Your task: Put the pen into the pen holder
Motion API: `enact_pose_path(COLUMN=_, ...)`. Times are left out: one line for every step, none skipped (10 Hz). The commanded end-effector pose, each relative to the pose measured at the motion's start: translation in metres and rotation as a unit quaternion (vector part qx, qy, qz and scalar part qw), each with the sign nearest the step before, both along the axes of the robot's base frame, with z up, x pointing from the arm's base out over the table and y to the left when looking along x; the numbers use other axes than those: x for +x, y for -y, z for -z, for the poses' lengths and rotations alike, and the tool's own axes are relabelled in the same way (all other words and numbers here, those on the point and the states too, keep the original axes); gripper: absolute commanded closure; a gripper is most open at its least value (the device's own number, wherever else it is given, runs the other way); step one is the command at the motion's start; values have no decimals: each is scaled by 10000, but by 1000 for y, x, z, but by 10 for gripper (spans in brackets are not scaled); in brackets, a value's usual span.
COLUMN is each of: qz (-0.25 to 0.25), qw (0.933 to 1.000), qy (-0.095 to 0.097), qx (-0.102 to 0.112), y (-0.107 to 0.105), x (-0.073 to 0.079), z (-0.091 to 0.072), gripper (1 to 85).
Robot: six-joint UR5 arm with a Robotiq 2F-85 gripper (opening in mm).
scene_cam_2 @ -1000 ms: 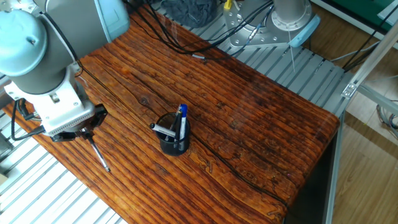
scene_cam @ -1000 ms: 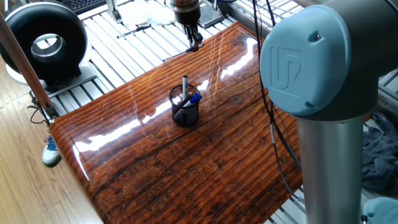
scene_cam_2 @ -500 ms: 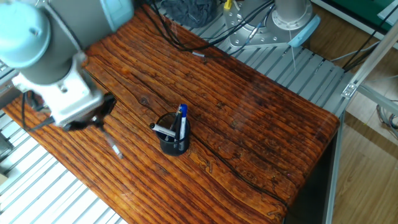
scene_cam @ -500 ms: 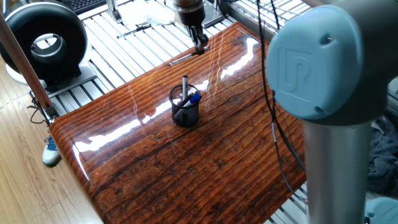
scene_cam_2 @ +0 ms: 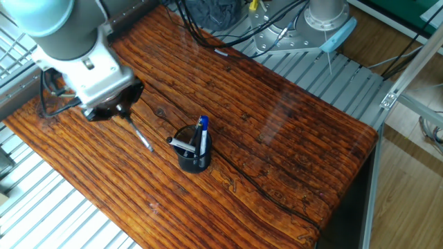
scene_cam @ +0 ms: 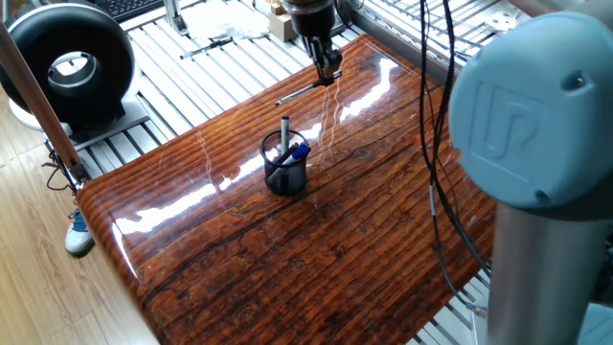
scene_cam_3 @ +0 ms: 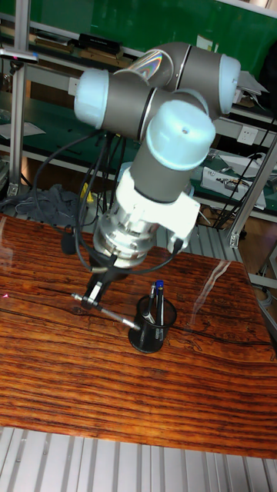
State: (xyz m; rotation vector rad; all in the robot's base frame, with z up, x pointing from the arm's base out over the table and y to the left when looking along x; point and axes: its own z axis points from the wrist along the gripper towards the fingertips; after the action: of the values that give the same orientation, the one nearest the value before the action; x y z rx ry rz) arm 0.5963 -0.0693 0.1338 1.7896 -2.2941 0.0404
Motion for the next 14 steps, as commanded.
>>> enact_pose_path(qz=43, qw=9999, qy=-101, qx=-57, y=-8, x=-20, z=-7, gripper=843)
enact_pose_path(qz=103, qw=9999, qy=-91, qx=-90, y=-15, x=-26, z=-7, gripper=843)
enact_pose_path(qz=128, qw=9998, qy=-102, qx=-101, y=-20, x=-33, z=-8, gripper=843)
enact_pose_path(qz=171, qw=9997, qy=-125, qx=-131, y=-24, x=-41, z=-10, gripper=843)
enact_pose_path(qz=213, qw=9995, qy=-140, qx=-200, y=-26, x=-51, z=-16, gripper=843)
enact_pose_path(qz=236, qw=9993, qy=-134, qx=-273, y=-27, x=-58, z=-23, gripper=843)
enact_pose_path(qz=271, qw=9991, qy=-111, qx=-302, y=-29, x=-63, z=-28, gripper=843)
enact_pose_path(qz=320, qw=9990, qy=-86, qx=-303, y=-31, x=-68, z=-32, gripper=843)
enact_pose_path(qz=331, qw=9991, qy=-69, qx=-259, y=-32, x=-69, z=-37, gripper=843)
enact_pose_path(qz=362, qw=9991, qy=-73, qx=-218, y=-32, x=-69, z=-40, gripper=843)
enact_pose_path(qz=394, qw=9990, qy=-84, qx=-194, y=-31, x=-70, z=-45, gripper=843)
enact_pose_path(qz=402, qw=9990, qy=-83, qx=-187, y=-31, x=-70, z=-48, gripper=843)
enact_pose_path(qz=409, qw=9989, qy=-80, qx=-227, y=-30, x=-70, z=-49, gripper=843)
enact_pose_path(qz=388, qw=9987, qy=-80, qx=-330, y=-27, x=-69, z=-48, gripper=843)
